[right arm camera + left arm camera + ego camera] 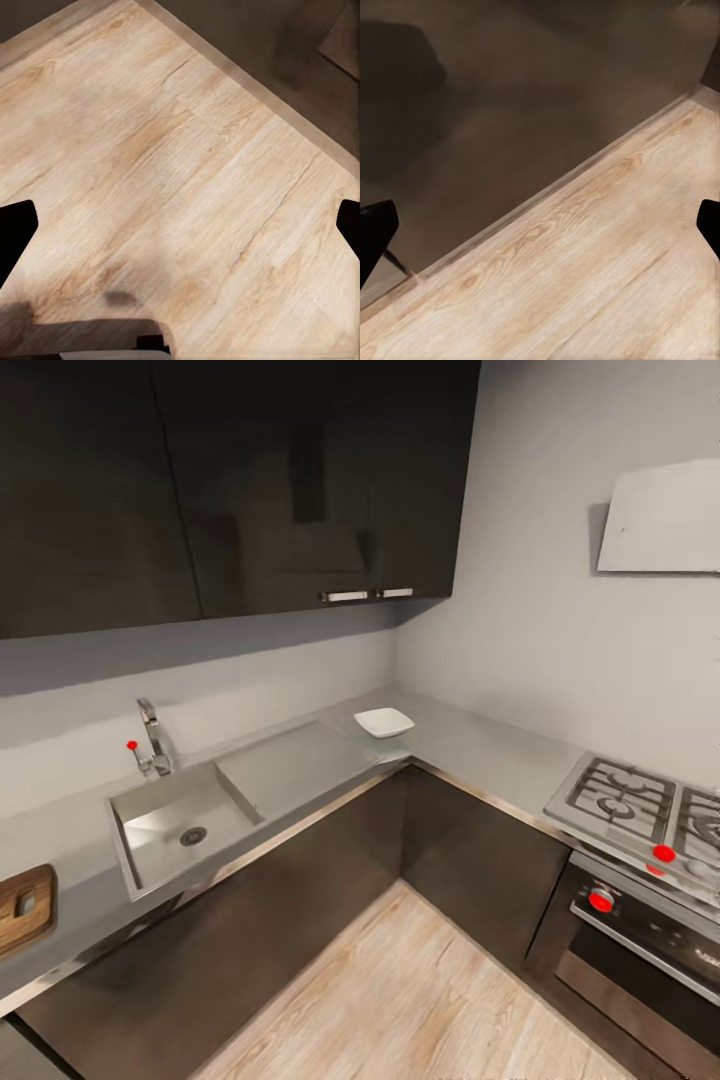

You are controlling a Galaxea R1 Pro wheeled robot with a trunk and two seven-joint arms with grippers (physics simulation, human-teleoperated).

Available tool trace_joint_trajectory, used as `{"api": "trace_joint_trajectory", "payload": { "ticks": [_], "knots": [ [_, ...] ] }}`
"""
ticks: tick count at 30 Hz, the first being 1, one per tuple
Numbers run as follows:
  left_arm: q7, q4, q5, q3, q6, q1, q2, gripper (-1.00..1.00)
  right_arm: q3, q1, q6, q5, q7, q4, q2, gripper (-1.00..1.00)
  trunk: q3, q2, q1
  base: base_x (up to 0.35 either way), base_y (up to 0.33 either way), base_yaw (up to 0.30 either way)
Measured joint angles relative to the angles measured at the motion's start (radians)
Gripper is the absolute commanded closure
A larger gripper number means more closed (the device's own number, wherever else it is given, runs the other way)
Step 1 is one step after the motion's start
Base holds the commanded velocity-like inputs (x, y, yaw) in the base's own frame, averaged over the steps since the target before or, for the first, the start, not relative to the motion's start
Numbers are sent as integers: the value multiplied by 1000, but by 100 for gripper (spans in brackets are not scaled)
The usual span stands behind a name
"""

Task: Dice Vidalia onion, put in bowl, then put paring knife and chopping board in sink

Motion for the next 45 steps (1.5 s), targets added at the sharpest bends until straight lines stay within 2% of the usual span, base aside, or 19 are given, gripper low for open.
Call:
{"api": "trace_joint_trajectory", "payload": {
  "ticks": [4,16,45],
  "knots": [
    [0,0,0,0,0,0,1,-100,1,0,0,1,-3,55,1,-100,0,0,0,0,0,-26],
    [0,1,1,0,0,0,4,-100,1,0,0,0,-4,300,1,-100,0,0,0,0,0,-2],
    [0,22,0,-3,-1,-1,3,-100,4,0,4,0,-1,324,3,-100,0,0,0,0,0,0]
  ]
}}
